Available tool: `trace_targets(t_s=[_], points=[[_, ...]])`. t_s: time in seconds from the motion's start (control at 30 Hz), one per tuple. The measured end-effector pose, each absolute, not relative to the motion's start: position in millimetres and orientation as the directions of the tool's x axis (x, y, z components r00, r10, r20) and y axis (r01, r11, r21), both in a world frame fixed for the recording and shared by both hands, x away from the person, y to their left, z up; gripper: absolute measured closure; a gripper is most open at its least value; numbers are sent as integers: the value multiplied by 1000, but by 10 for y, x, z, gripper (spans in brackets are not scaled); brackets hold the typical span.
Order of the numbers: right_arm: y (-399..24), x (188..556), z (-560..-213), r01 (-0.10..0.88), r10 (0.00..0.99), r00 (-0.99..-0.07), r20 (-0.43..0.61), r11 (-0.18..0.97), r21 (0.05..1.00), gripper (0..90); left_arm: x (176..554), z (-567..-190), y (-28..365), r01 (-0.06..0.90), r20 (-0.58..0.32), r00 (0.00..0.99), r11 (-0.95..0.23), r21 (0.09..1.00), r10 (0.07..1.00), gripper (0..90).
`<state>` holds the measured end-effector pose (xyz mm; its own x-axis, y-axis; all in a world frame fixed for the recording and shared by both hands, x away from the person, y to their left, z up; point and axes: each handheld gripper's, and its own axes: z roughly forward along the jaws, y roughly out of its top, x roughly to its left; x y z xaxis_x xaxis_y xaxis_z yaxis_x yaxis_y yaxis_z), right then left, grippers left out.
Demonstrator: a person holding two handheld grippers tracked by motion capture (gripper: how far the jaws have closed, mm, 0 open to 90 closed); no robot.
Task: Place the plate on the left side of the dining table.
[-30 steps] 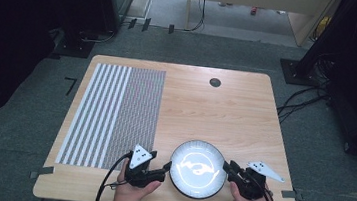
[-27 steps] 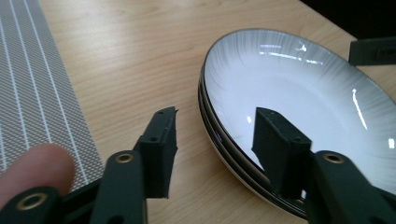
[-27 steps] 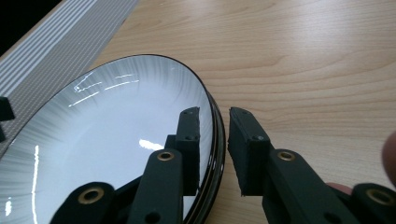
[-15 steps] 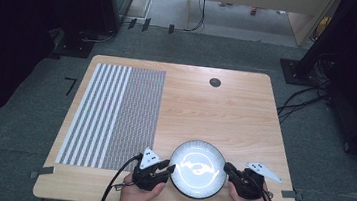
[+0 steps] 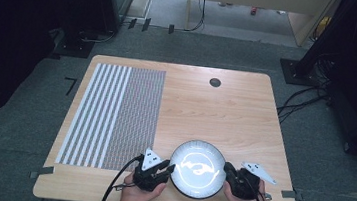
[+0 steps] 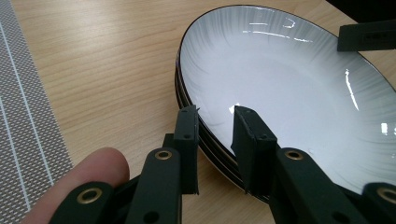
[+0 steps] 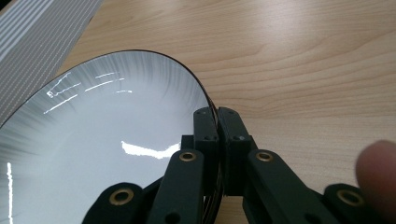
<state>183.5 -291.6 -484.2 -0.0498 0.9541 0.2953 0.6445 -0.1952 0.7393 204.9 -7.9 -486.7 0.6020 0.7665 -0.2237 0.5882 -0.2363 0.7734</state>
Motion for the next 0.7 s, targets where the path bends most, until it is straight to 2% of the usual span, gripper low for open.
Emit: trace_targets(t_s=[0.1,0.23,0.37,0.6,0.7], points=[[-2920,1832,-4834,649,953,-46,300,-200,734,877,2052,-4867,-83,589,-223,599,-235,773,769,728],[-2967,1816,-4833,644,933,-39,358,-251,723,887,2050,-4868,-97,581,-203,603,-251,775,771,734],[-2991,1807,-4803,632,925,-38,378,-271,726,891,2000,-4856,-179,524,-91,623,-329,786,777,727],[-3028,1781,-4795,636,915,-40,401,-286,716,892,2006,-4862,-229,514,-57,624,-355,781,779,718],[-3043,1778,-4791,635,914,-41,403,-288,717,893,1964,-4870,-292,474,17,633,-406,781,774,694]])
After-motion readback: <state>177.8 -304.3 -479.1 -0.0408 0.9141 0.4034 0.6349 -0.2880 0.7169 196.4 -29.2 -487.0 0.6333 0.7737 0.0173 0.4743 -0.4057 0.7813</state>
